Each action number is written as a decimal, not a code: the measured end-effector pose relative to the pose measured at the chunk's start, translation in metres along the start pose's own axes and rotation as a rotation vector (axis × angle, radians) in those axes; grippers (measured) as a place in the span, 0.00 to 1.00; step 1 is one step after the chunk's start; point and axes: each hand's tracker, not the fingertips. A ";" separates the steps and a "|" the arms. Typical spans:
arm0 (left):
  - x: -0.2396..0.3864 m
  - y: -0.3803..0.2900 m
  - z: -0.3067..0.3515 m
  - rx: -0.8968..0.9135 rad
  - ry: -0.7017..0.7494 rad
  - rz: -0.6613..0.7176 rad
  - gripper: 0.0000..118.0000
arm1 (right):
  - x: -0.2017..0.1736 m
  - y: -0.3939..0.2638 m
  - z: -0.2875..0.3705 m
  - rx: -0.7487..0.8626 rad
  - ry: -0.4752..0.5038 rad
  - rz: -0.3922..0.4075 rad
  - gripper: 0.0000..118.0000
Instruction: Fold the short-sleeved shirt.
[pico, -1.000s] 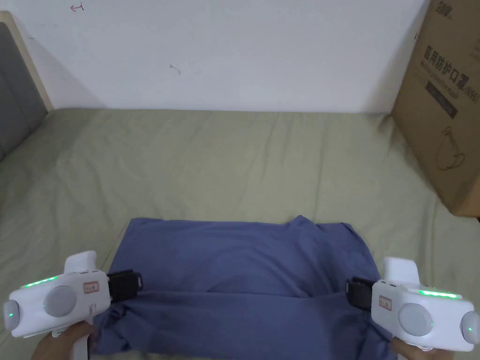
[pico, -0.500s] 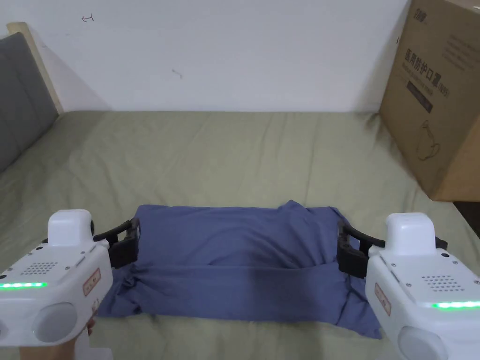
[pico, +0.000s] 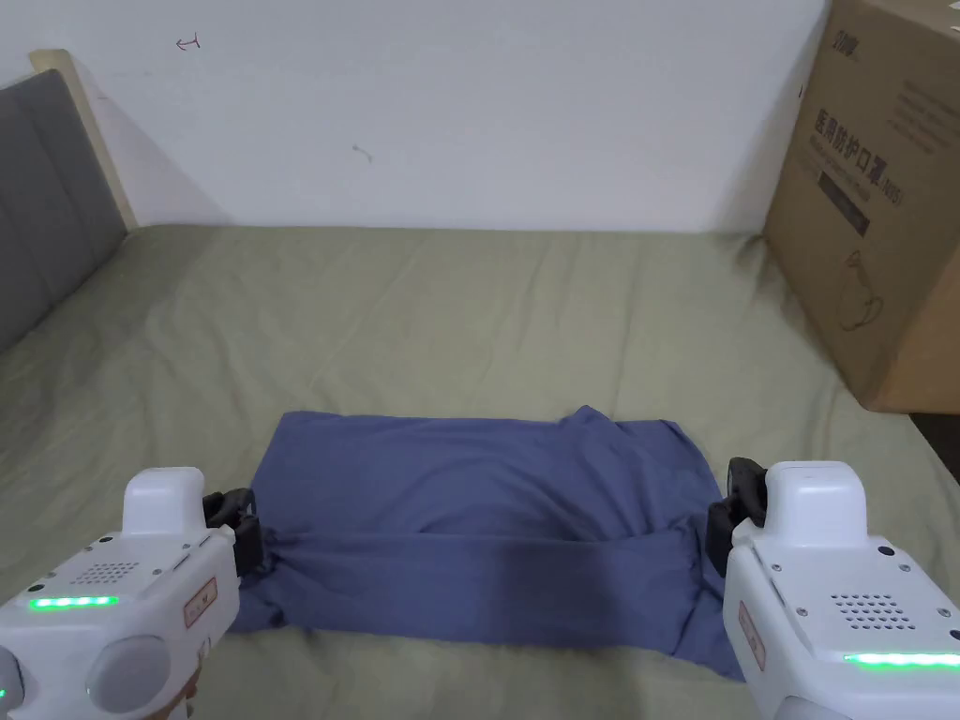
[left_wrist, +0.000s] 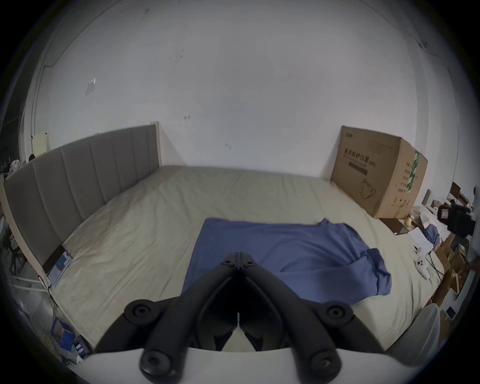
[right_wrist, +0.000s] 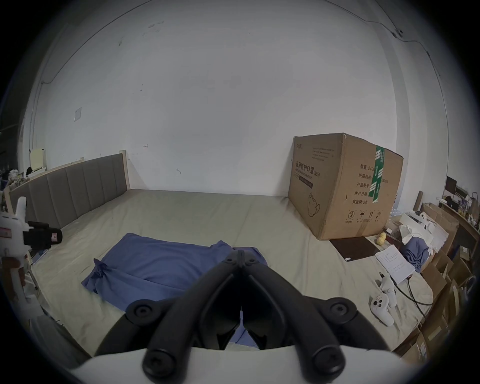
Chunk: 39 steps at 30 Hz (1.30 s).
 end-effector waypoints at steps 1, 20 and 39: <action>-0.004 -0.002 -0.010 -0.035 0.019 -0.002 0.00 | 0.002 -0.001 -0.002 -0.004 -0.001 -0.001 0.00; -0.070 -0.071 -0.157 -0.535 0.151 0.099 0.41 | 0.015 -0.042 -0.060 -0.188 -0.028 -0.030 0.00; -0.060 -0.037 -0.122 -0.400 0.030 0.093 0.05 | 0.062 -0.170 -0.158 -0.751 -0.036 -0.203 0.75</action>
